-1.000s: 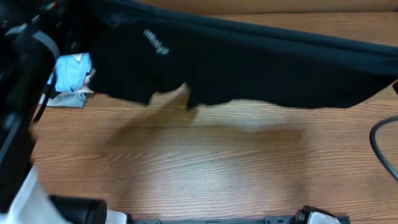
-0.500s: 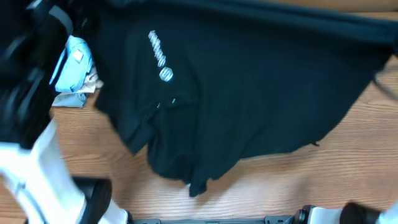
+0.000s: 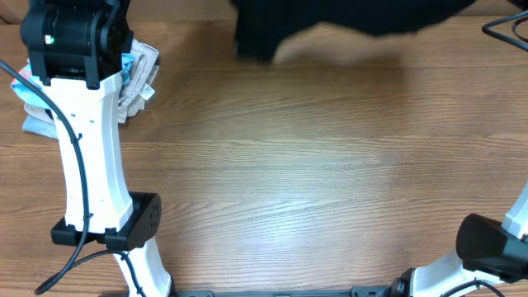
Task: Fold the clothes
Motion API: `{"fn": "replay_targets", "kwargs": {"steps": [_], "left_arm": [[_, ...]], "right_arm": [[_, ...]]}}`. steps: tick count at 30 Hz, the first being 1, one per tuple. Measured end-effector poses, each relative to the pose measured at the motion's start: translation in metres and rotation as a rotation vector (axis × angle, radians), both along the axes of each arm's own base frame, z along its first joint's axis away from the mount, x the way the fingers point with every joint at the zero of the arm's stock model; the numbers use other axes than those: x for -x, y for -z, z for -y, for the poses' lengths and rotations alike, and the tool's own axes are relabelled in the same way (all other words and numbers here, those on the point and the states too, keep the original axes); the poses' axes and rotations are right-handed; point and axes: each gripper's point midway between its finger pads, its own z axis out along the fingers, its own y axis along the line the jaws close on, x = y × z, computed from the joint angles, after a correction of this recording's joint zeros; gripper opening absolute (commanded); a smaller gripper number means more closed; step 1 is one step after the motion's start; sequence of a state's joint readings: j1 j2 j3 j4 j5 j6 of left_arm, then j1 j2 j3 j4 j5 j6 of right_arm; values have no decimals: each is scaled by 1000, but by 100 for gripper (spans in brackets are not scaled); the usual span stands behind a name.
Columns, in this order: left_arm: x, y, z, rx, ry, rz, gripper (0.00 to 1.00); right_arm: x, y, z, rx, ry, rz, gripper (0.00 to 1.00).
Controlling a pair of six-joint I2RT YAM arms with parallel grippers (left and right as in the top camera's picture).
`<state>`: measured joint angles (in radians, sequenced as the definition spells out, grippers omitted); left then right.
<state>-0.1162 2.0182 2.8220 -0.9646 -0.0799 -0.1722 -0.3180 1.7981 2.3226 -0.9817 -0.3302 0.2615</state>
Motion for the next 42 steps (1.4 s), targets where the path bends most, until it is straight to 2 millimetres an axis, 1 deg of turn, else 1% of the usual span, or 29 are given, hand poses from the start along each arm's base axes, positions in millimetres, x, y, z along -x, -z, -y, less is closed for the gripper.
{"fn": "replay_targets", "kwargs": {"steps": [2, 4, 6, 9, 10, 12, 13, 14, 15, 17, 18, 19, 20, 22, 27, 30, 33, 35, 38, 40, 42], "left_arm": [[6, 10, -1, -11, 1, -48, 4], [11, 26, -1, -27, 3, -117, 4], [17, 47, -2, -41, 5, -203, 4], [27, 77, -2, -56, 11, -333, 4], [31, 88, -2, -60, 14, -379, 4], [40, 117, -2, -68, 22, -496, 4], [44, 134, -2, -73, 26, -565, 4], [48, 150, -1, -75, 31, -629, 4], [49, 162, -1, -77, 34, -675, 4], [57, 194, 0, -82, 39, -806, 4], [63, 213, -1, -85, 37, -887, 4], [67, 228, -1, -87, 36, -949, 4], [68, 239, 0, -85, 36, -990, 4], [70, 261, 2, -74, 45, -1062, 4], [86, 300, 17, -54, 91, -1213, 4], [104, 325, 29, -71, 112, -1318, 4], [126, 343, 42, -103, 118, -1406, 4], [144, 352, 48, -132, 108, -1457, 4], [165, 356, 54, -164, 91, -1493, 4], [181, 357, 54, -182, 62, -1509, 4], [194, 358, 49, -191, 19, -1526, 5]], "right_arm": [[1, 3, -1, -5, -1, -13, 4], [2, 11, -1, -15, -3, -43, 4], [3, 24, -2, -24, -5, -82, 4], [0, 56, -7, -36, -24, -174, 4], [-1, 74, -10, -44, -32, -221, 4], [-4, 113, -14, -64, -43, -320, 4], [-4, 142, -15, -80, -47, -393, 4], [-1, 167, -17, -95, -50, -458, 4], [1, 180, -17, -103, -50, -493, 4], [14, 217, -20, -133, -50, -609, 4], [28, 242, -23, -158, -50, -703, 4], [32, 247, -24, -163, -50, -725, 4], [41, 258, -26, -174, -50, -772, 4], [55, 268, -30, -192, -50, -841, 4], [83, 282, -33, -205, -37, -951, 4], [108, 295, -38, -213, -30, -1008, 4], [140, 305, -45, -227, -17, -1049, 4], [166, 310, -52, -236, -7, -1071, 4], [199, 316, -60, -244, 8, -1097, 4], [216, 318, -63, -249, 28, -1111, 4], [229, 319, -63, -247, 62, -1126, 4]]}}
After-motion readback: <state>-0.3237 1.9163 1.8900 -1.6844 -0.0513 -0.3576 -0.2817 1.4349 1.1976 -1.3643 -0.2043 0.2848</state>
